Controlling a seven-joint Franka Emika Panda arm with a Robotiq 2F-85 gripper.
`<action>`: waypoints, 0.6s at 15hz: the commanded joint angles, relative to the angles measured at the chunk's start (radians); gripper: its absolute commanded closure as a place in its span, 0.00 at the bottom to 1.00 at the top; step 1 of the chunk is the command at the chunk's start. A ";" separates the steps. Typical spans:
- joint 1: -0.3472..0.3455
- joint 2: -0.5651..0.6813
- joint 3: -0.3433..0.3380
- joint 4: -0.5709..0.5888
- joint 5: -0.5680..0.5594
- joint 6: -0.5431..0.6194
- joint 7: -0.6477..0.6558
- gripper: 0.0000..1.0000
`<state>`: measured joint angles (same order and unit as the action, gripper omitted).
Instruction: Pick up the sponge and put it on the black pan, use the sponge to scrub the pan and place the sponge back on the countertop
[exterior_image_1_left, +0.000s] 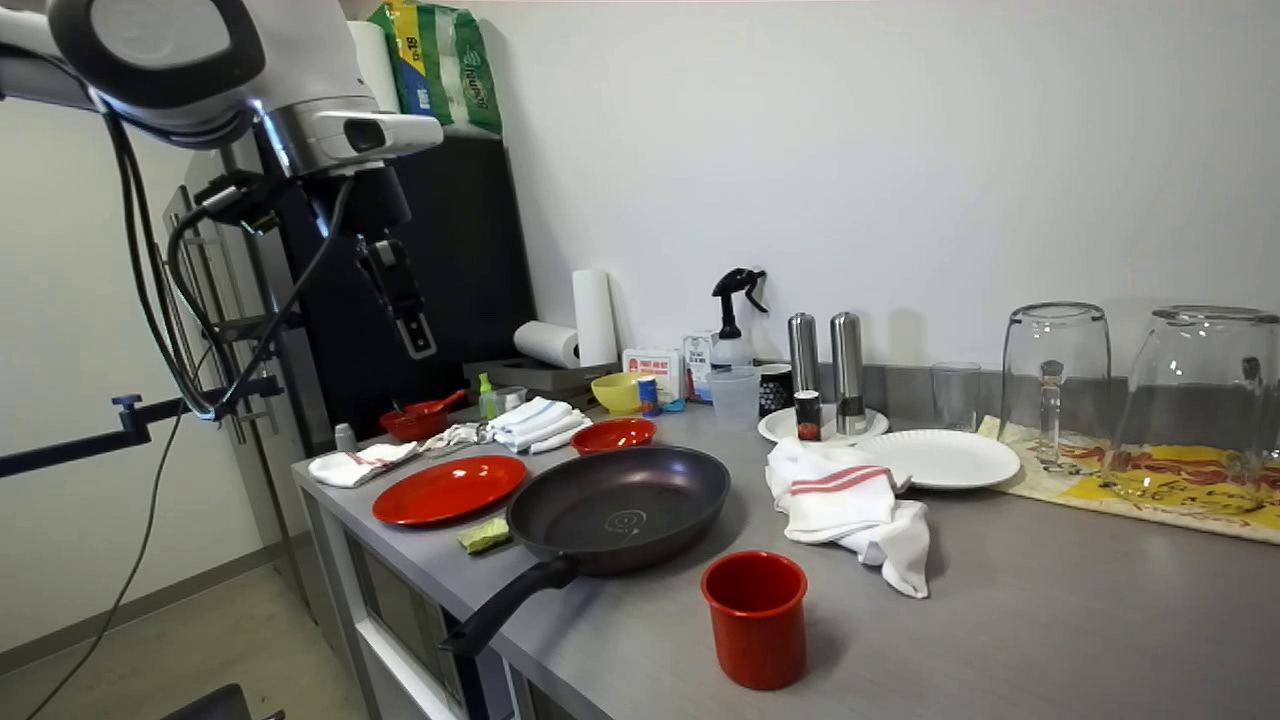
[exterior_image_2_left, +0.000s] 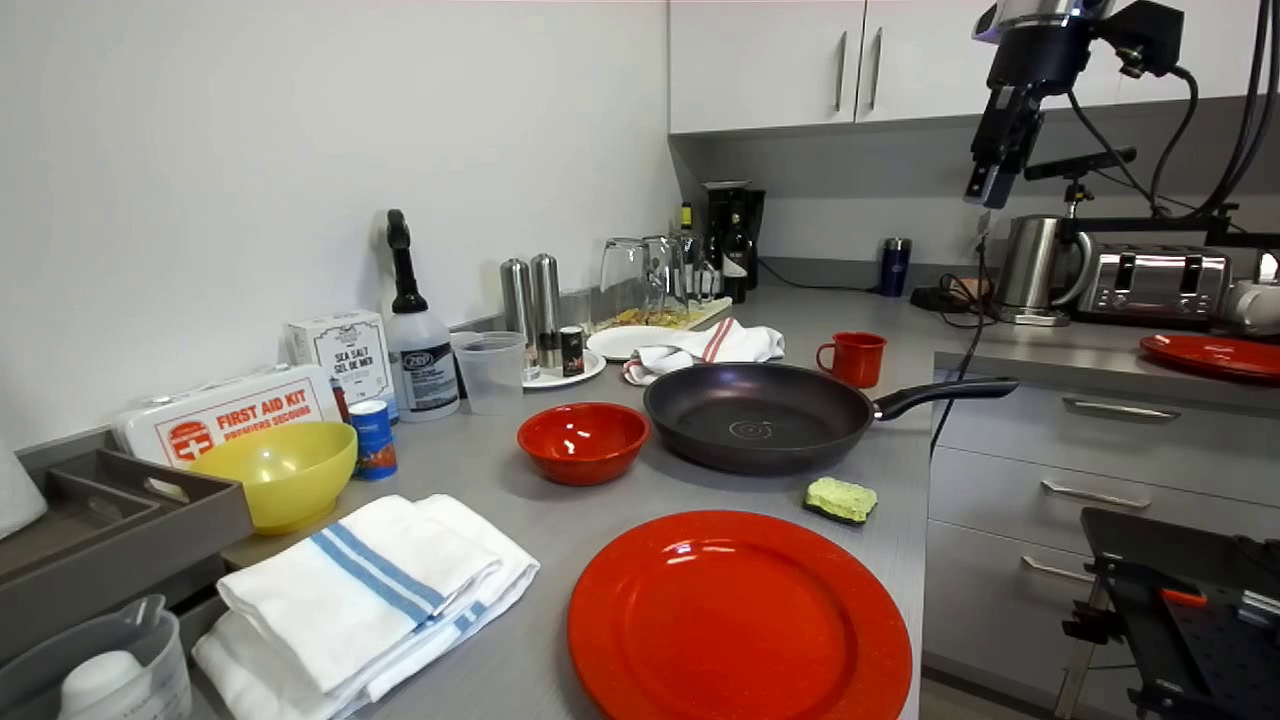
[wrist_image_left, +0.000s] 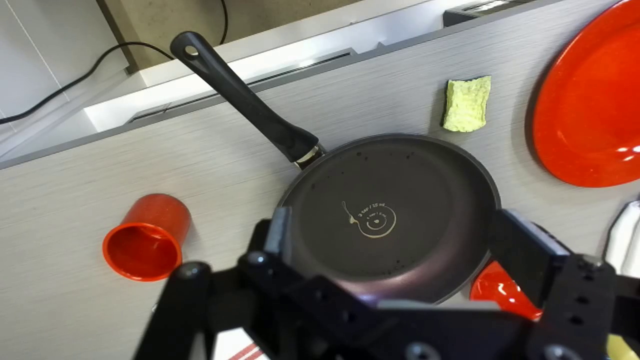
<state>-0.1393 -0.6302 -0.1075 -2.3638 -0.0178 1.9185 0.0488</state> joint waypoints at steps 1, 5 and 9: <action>-0.001 0.001 0.000 0.002 0.000 -0.002 -0.001 0.00; -0.001 -0.001 -0.001 0.002 0.004 0.001 0.001 0.00; -0.004 0.004 0.007 0.000 0.002 0.023 0.018 0.00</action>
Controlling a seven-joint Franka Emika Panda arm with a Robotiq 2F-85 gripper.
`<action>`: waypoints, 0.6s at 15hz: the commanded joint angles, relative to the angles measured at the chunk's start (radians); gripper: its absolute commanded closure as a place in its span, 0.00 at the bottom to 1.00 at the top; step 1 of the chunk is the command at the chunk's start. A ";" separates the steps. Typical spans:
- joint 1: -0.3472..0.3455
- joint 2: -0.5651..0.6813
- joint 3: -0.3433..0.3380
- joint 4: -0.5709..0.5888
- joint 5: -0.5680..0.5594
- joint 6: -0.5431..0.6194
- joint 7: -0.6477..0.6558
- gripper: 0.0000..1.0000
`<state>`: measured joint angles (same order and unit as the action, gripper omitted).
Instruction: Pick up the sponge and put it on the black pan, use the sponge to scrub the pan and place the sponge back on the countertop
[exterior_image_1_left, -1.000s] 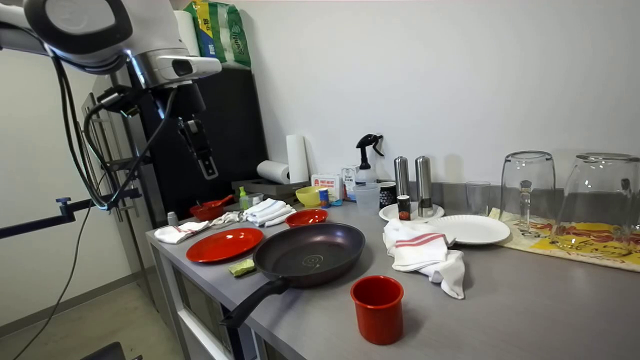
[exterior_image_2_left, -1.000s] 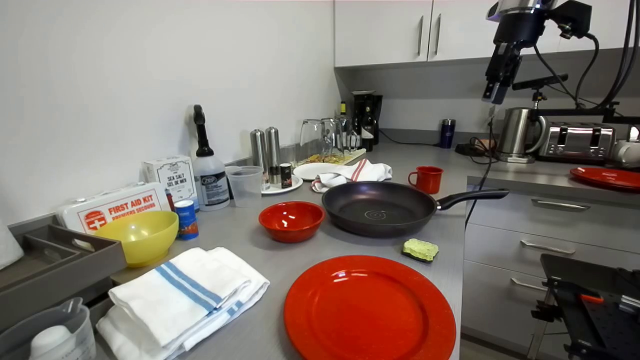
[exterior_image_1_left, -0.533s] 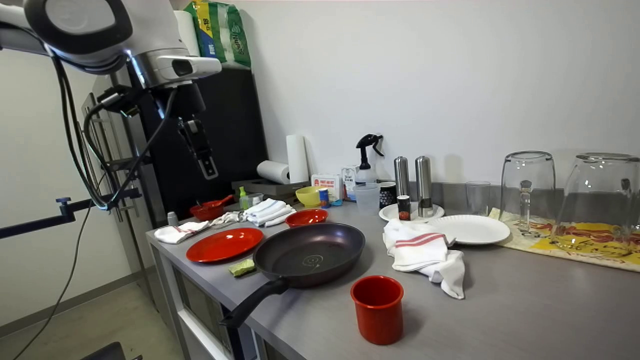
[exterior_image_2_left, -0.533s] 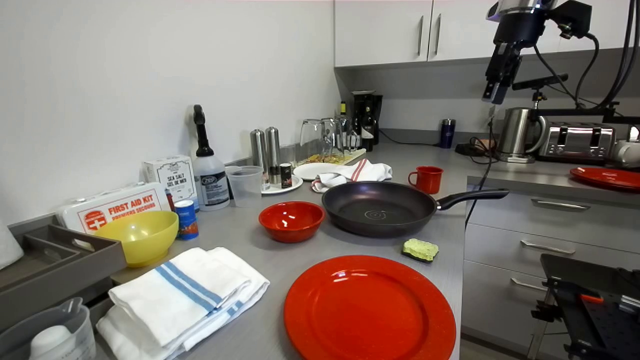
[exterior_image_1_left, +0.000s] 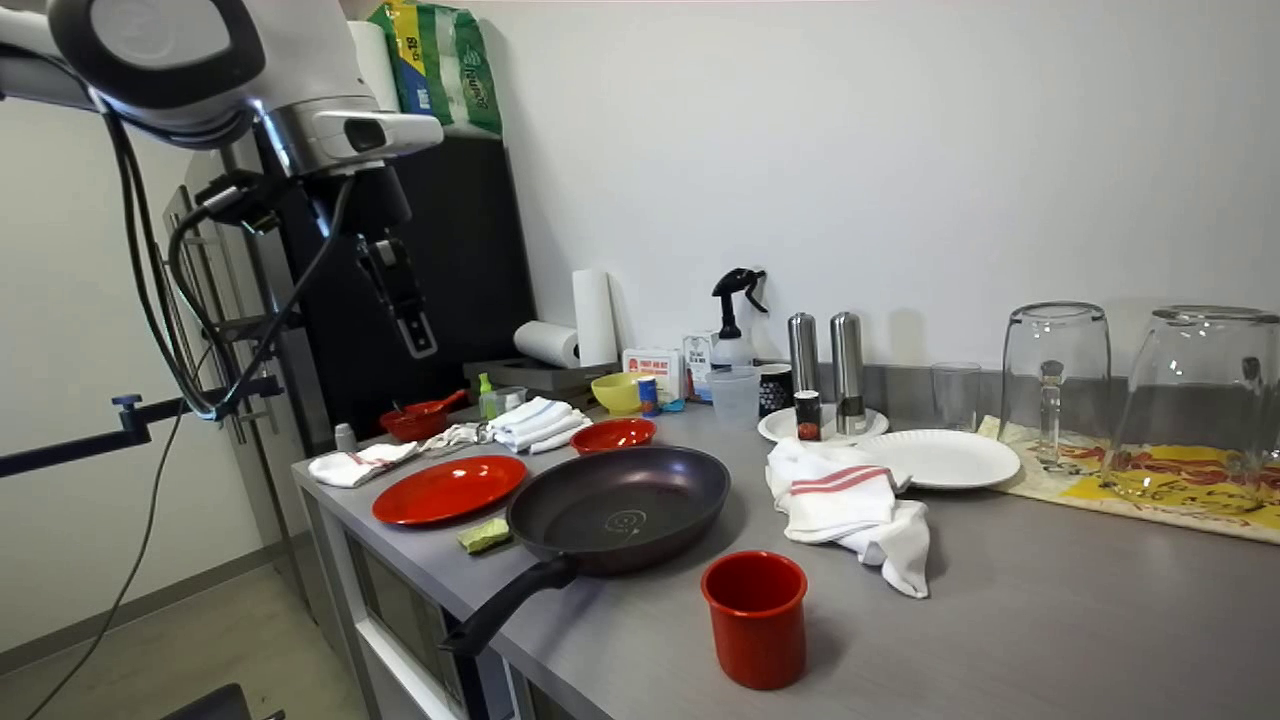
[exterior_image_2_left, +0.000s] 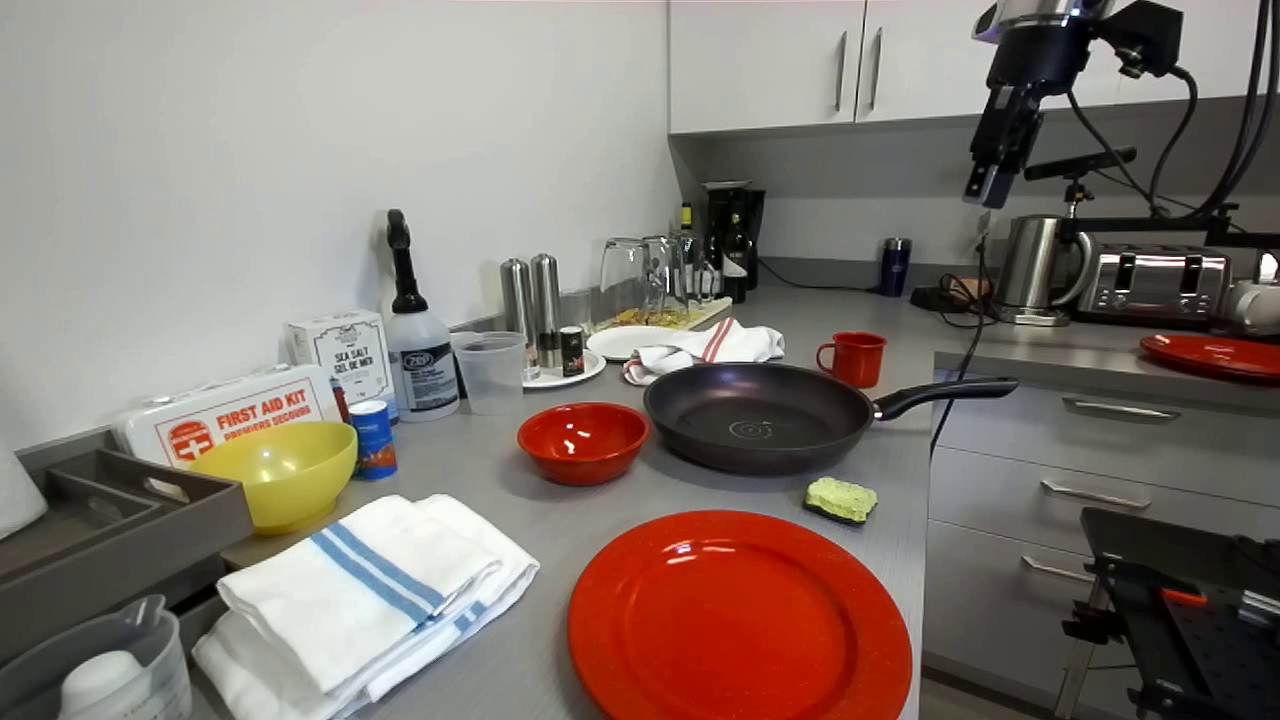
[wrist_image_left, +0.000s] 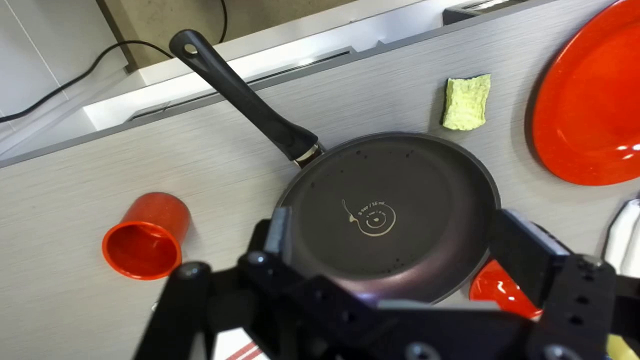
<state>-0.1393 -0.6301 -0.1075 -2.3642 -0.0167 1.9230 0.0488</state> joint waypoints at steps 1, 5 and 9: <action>-0.003 0.007 0.014 -0.002 -0.002 0.023 0.025 0.00; 0.024 -0.005 0.041 -0.024 0.006 0.049 0.014 0.00; 0.050 -0.009 0.084 -0.029 0.008 0.042 0.034 0.00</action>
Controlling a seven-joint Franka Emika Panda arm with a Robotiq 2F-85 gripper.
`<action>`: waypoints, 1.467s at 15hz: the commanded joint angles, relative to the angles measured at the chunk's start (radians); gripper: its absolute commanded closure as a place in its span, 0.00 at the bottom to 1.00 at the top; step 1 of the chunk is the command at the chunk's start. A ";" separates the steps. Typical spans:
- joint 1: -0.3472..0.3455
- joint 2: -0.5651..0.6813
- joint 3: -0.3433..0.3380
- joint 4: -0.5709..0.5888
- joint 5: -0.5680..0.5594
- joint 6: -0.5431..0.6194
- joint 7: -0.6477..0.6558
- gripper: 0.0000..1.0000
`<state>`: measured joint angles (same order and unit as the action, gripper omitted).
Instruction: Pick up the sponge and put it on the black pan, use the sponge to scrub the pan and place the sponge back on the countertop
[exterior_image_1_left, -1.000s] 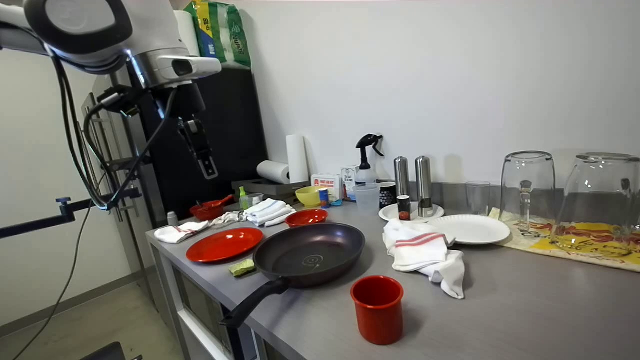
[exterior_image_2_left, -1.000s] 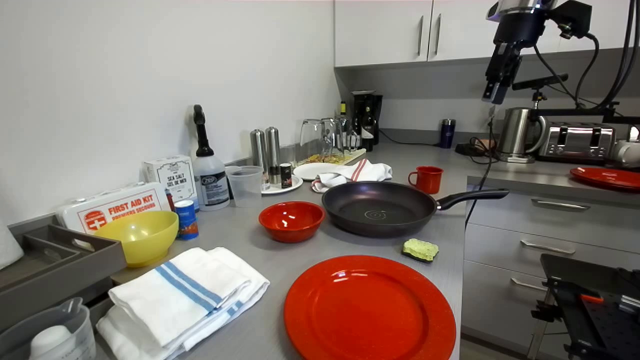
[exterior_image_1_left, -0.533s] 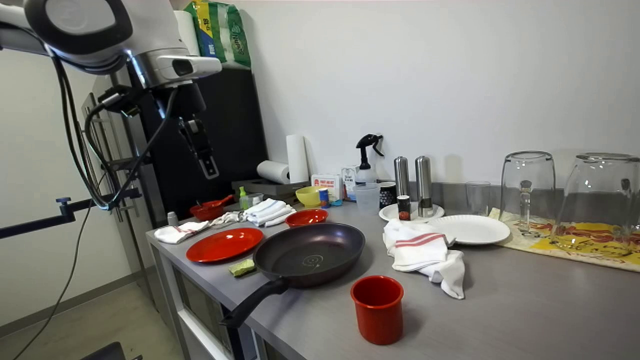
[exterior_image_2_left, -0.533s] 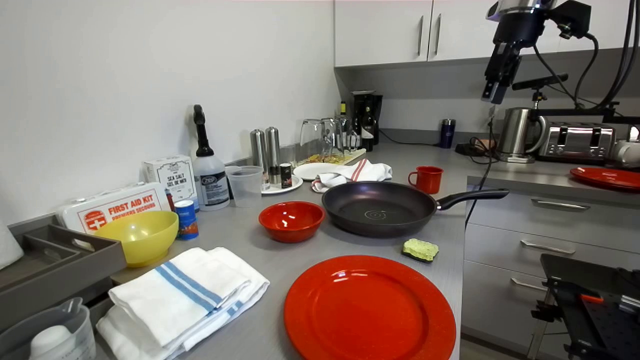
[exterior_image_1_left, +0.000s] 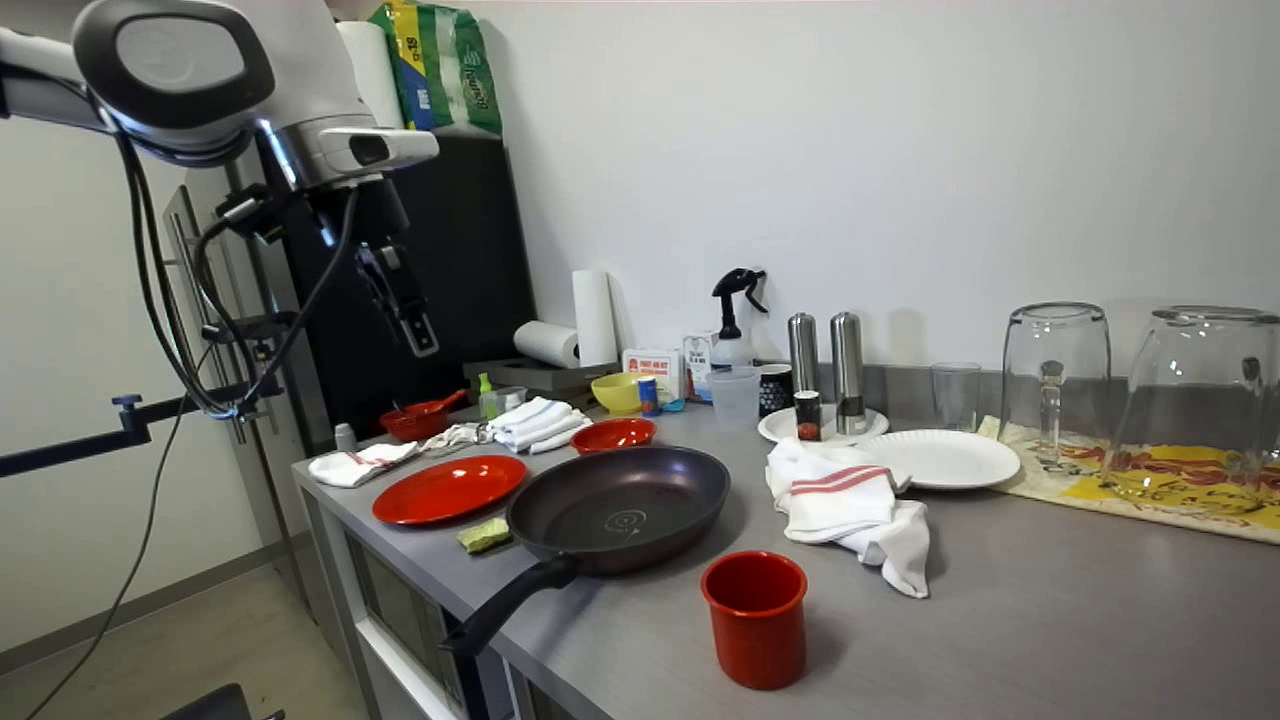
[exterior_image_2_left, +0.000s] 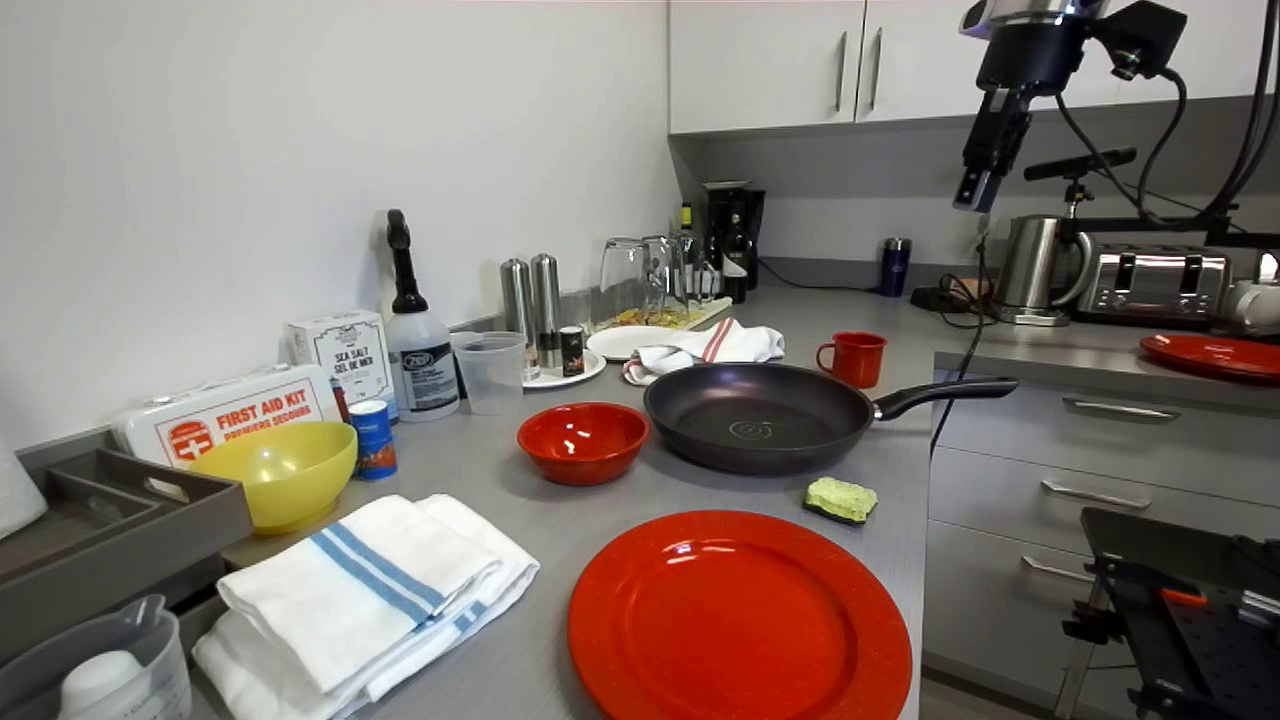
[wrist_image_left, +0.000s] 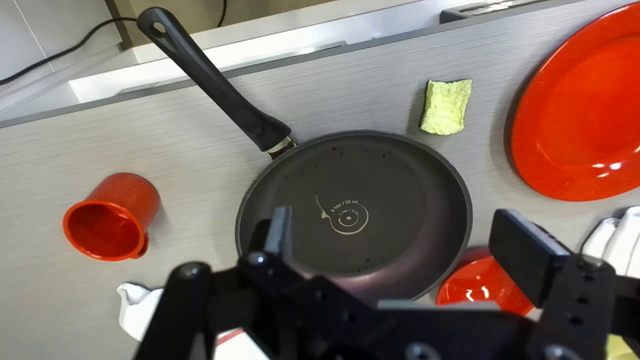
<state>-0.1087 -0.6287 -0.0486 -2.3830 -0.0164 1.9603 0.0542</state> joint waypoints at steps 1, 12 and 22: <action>0.026 -0.010 0.032 -0.010 0.012 0.002 0.034 0.00; 0.034 0.127 0.098 -0.037 0.053 0.062 0.256 0.00; 0.061 0.189 0.164 -0.057 0.078 0.115 0.433 0.00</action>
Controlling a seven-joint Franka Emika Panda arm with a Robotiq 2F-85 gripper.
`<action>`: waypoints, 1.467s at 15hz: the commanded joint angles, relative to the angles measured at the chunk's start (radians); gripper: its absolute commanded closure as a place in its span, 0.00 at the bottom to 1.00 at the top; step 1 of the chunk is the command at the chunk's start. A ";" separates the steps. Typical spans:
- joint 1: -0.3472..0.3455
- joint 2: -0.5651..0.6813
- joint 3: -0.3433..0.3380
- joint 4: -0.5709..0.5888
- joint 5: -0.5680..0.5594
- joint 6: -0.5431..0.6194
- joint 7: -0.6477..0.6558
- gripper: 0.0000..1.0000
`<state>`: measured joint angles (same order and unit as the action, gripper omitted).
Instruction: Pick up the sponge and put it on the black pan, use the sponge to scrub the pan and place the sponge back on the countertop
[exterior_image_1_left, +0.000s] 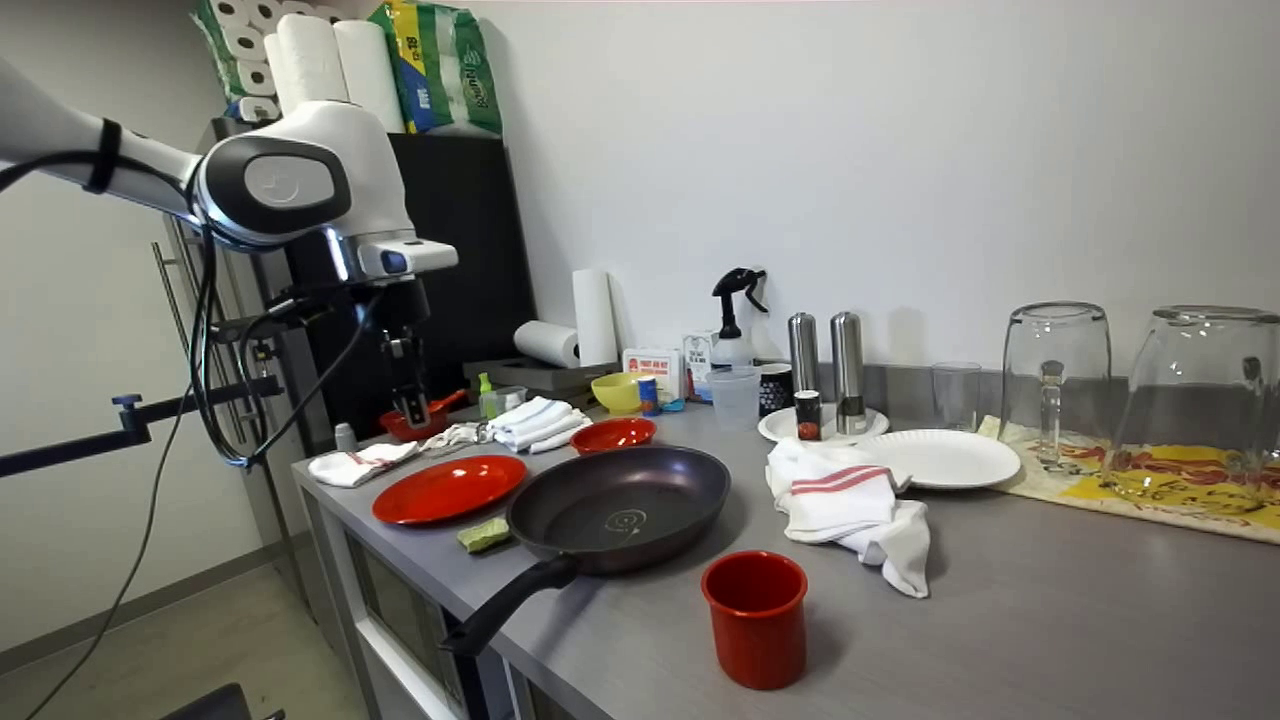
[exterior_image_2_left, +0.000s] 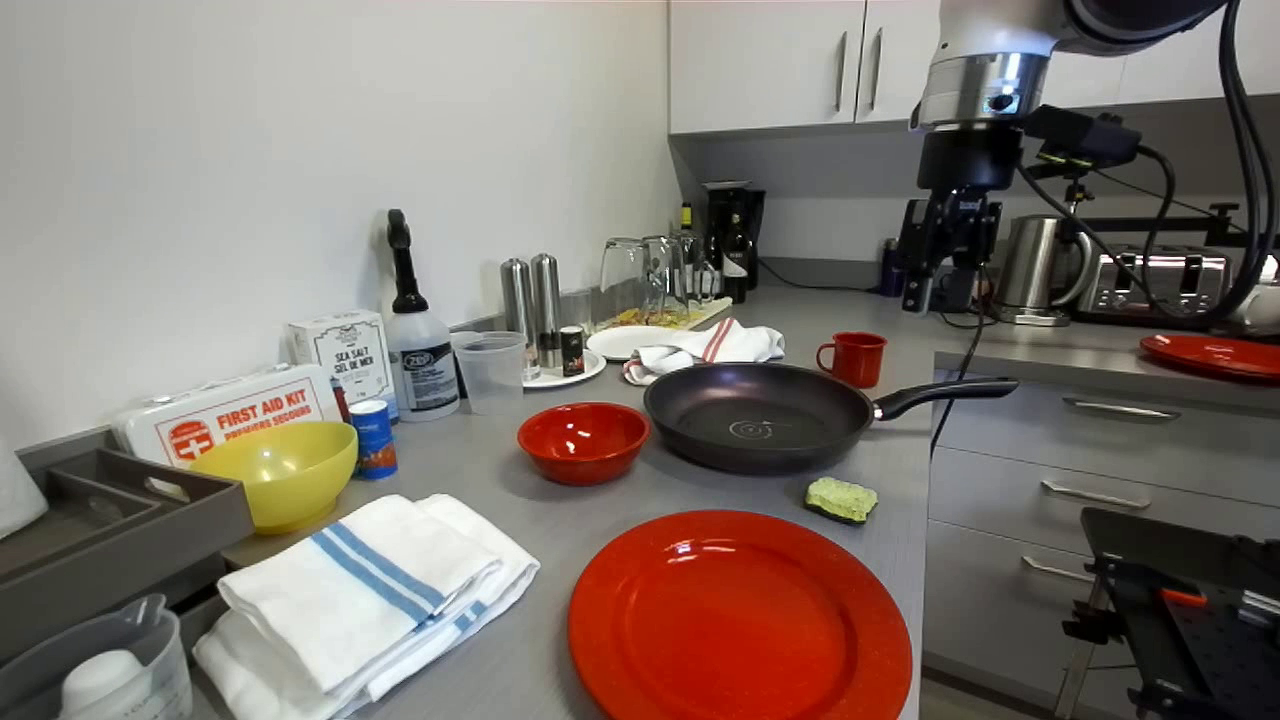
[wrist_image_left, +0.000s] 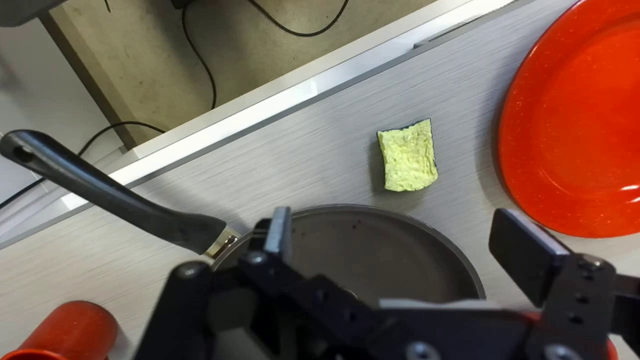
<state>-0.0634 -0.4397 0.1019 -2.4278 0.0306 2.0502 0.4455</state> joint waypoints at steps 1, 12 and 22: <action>0.026 -0.004 0.014 -0.018 0.044 0.028 0.035 0.00; 0.047 -0.036 0.026 -0.119 0.034 0.074 0.017 0.00; 0.084 -0.017 0.069 -0.208 0.024 0.198 0.009 0.00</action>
<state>0.0071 -0.4515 0.1550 -2.6034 0.0537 2.1917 0.4576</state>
